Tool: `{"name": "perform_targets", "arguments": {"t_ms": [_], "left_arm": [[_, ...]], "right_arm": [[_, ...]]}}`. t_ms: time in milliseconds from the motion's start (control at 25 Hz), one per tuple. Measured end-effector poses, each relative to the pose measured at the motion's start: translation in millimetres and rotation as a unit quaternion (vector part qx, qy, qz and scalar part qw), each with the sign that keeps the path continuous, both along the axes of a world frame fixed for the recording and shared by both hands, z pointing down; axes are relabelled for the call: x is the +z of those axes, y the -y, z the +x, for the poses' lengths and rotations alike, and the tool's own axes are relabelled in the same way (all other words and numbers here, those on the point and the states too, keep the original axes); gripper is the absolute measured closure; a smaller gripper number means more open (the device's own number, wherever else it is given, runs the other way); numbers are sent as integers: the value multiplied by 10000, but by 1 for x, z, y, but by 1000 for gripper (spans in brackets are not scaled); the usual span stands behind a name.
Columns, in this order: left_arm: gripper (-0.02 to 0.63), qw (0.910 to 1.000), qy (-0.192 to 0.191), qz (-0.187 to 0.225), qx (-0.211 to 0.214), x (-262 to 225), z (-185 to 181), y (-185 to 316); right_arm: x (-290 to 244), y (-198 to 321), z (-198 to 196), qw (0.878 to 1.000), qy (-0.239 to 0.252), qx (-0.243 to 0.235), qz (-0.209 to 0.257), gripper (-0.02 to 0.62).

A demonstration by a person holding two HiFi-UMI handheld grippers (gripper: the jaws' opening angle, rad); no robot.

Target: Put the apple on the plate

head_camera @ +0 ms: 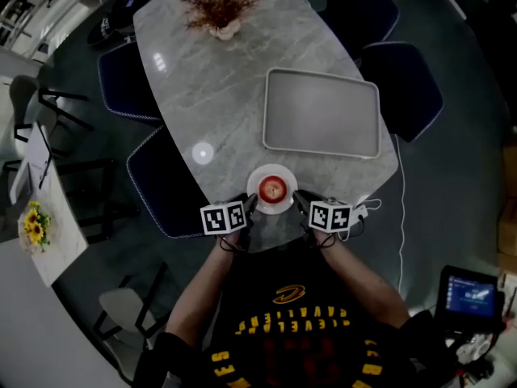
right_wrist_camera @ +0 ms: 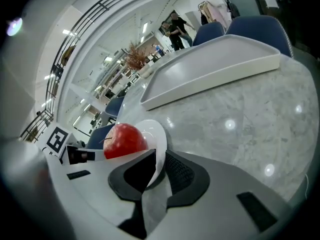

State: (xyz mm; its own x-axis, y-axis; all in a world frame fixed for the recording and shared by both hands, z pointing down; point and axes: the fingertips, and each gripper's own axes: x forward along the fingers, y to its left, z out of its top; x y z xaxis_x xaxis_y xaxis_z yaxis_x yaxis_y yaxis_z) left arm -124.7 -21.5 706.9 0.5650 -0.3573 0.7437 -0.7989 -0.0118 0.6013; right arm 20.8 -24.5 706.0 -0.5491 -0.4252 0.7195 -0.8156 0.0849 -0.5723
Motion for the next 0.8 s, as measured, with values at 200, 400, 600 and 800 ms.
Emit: {"name": "perform_targets", "arguments": {"t_ms": [200, 400, 600, 800], "left_arm": [[471, 9999, 116, -76, -97, 1, 2, 4], [529, 9990, -51, -248, -381, 3, 1, -1], [551, 9979, -138, -325, -551, 5, 1, -5], [552, 9975, -221, -221, -637, 0, 4, -3]], "right_arm": [[9, 3, -1, 9993, 154, -179, -299, 532], [8, 2, -1, 9987, 330, -68, -395, 535], [6, 5, 1, 9978, 513, 11, -422, 543], [0, 4, 5, 9969, 673, 50, -392, 546]]}}
